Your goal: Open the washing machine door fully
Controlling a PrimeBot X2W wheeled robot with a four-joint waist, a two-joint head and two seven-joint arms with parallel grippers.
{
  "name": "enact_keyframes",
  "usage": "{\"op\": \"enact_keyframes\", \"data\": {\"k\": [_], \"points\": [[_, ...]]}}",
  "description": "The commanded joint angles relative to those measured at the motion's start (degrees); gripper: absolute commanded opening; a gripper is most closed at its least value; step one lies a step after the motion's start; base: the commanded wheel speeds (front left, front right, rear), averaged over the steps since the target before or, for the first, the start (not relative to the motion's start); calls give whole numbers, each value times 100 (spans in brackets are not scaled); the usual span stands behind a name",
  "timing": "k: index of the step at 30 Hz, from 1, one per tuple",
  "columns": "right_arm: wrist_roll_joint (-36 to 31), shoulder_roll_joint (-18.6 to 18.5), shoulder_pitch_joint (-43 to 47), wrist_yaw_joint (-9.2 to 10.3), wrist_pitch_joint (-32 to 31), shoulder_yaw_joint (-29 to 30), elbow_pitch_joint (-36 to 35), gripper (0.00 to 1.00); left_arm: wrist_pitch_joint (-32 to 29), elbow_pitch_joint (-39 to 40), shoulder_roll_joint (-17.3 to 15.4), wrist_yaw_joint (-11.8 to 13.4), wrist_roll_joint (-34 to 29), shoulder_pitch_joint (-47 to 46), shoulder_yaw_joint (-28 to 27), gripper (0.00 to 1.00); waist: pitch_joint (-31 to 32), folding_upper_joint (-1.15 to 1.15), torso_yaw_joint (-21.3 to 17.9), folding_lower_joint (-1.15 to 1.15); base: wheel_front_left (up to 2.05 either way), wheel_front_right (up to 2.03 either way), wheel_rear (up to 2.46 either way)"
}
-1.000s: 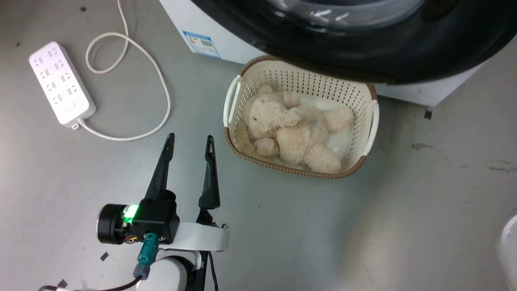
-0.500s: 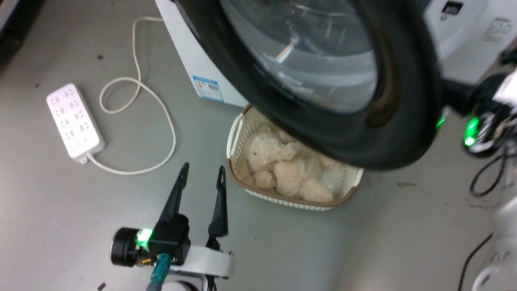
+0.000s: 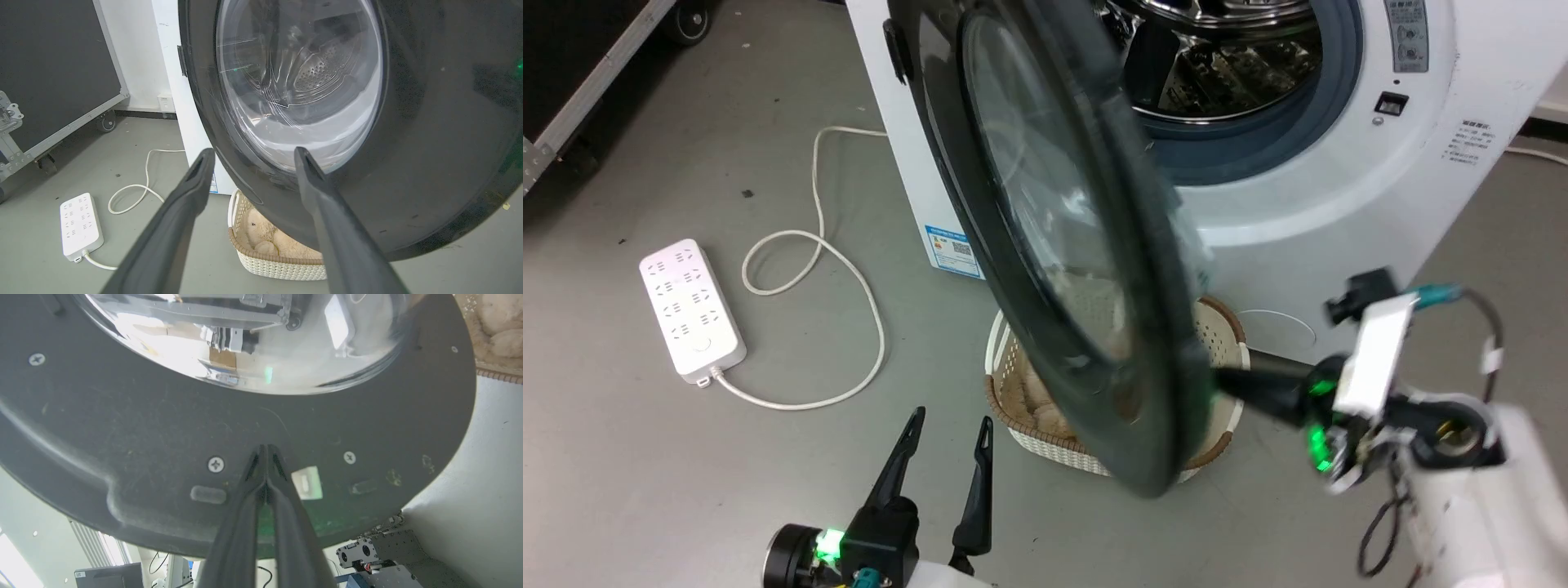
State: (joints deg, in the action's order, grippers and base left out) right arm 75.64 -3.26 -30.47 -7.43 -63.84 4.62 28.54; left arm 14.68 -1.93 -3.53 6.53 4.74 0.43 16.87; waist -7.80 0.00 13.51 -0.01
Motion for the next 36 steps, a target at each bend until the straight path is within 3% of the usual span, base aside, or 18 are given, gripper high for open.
{"op": "enact_keyframes", "data": {"k": [1, 3, 8, 9, 10, 13, 17, 21, 26, 30, 36], "points": [[95, 37, 154, -6, 52, -108, -73, 0, 32, 7, -4, -12, 23, 75, 10, 100, 12, 0, 10, 1, 0, 0, 0], [437, 38, 499, -6, 400, -714, -347, 0, 32, 19, 8, -38, 60, 123, -2, 100, 39, 0, 47, 1, 0, 0, 0], [639, 38, 756, -6, 791, -1308, -585, 0, 32, 85, 20, -46, 105, 125, -108, 100, 85, 0, 82, 1, 0, 0, 0], [617, 38, 793, -6, 933, -1325, -629, 25, 32, 89, 23, -45, 120, 137, -130, 100, 118, 0, 81, 1, 0, 0, 0], [609, 38, 826, -6, 1088, -1295, -660, 100, 32, 83, 25, -48, 133, 156, -149, 100, 156, 0, 75, 1, 0, 0, 0], [474, 26, 886, -6, 1601, -1033, -835, 100, 32, 71, 32, -59, 174, 190, -208, 100, 256, 0, 17, 1, 0, 0, 0], [-399, -315, 1050, -6, 2669, -725, -1755, 100, 32, 110, 39, -84, 235, 146, -341, 100, 340, 0, -145, 1, 0, 0, 0], [-2171, -1238, 1418, -6, 4316, -965, -2962, 100, 32, 144, 41, -131, 318, 65, -568, 100, 388, 0, -374, 1, 0, 0, 0], [-4167, -1985, 2004, -6, 6331, -1177, -3352, 100, 32, 183, -26, -197, 358, 81, -887, 100, 483, 0, -746, 1, 0, 0, 0], [-5353, -1829, 2539, -6, 7225, -900, -3322, 100, 32, 204, -54, -245, 334, 180, -1039, 100, 571, 0, -946, 1, 0, 0, 0], [-6275, -936, 3325, -6, 7669, -557, -3415, 100, 32, 111, -85, -359, 322, 385, -1163, 100, 667, 0, -1120, 1, 0, 0, 0]]}}
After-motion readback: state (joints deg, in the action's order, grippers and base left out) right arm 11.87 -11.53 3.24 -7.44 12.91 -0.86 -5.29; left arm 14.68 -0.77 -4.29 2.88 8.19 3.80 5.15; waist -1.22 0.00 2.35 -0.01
